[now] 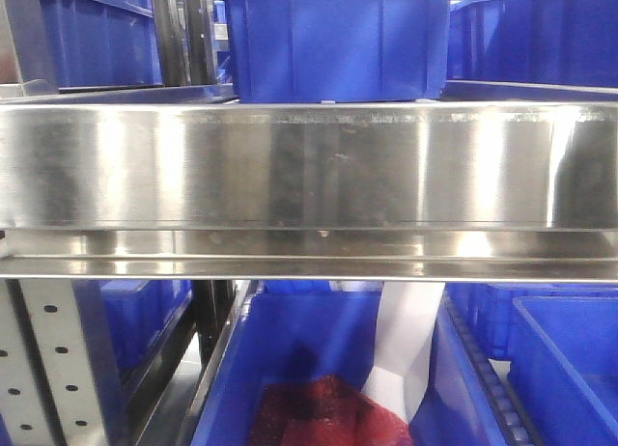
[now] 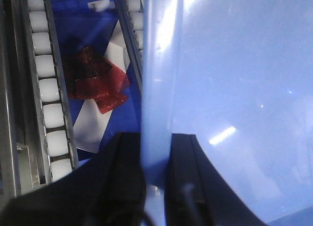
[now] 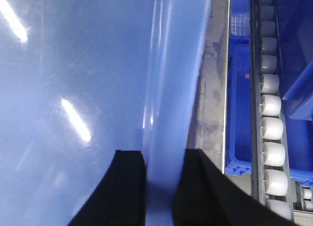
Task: Grab blue tray and place on right shelf
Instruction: 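Position the base in front of the steel shelf holding the tray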
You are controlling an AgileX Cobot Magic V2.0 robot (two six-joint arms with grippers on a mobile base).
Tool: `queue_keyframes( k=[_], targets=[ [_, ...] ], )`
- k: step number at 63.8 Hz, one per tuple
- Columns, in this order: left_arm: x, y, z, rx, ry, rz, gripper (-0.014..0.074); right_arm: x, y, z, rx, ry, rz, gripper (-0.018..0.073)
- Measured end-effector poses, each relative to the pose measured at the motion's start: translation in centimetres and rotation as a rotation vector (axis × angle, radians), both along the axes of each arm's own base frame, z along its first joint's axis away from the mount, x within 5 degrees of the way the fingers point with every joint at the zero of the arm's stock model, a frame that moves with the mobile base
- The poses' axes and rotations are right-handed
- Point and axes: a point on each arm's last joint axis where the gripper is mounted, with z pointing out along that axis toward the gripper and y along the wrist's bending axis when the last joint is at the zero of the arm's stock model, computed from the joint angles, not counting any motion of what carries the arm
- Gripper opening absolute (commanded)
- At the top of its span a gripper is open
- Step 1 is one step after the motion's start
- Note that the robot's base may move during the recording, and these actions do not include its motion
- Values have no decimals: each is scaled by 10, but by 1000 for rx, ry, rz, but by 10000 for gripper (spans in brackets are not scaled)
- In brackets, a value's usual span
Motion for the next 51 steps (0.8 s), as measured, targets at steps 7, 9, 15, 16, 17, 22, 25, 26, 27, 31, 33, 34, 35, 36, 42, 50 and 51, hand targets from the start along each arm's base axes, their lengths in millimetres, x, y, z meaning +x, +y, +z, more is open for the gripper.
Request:
queue_keyframes(
  k=[7,9,15,16,17,22,25,26,27,31,33,34,35,36,42,50,51],
  targets=[
    [0,0,0,0,0,0,-48,0,0,0,0,0,0,57],
    [0,0,0,0,0,0,-48,0,0,0,0,0,0,57],
    [0,0,0,0,0,0,-48,0,0,0,0,0,0,57],
    [0,0,0,0,0,0,-48,0,0,0,0,0,0,57],
    [0,0,0,0,0,0,-48,0,0,0,0,0,0,57],
    [0,0,0,0,0,0,-48,0,0,0,0,0,0,57],
    [0,0,0,0,0,0,-48,0,0,0,0,0,0,57],
    [0,0,0,0,0,0,-48,0,0,0,0,0,0,57],
    [0,0,0,0,0,0,-48,0,0,0,0,0,0,57],
    [0,0,0,0,0,0,-48,0,0,0,0,0,0,57],
    [0,0,0,-2,1,-1,-48,0,0,0,0,0,0,57],
    [0,0,0,-2,1,-1,-48,0,0,0,0,0,0,57],
    [0,0,0,-3,2,-2,-48,0,0,0,0,0,0,57],
    [0,0,0,-5,3,-3,-48,0,0,0,-1,0,-1,57],
    [-1,-1,0,-13,7,-8,-48,0,-1,0,-9,-3,-5,57],
    [-1,-2,0,-21,11,-12,-48,0,-1,0,-12,-4,-7,57],
    [-1,-2,0,-21,11,-12,-48,0,-1,0,-12,-4,-7,57]
  ],
)
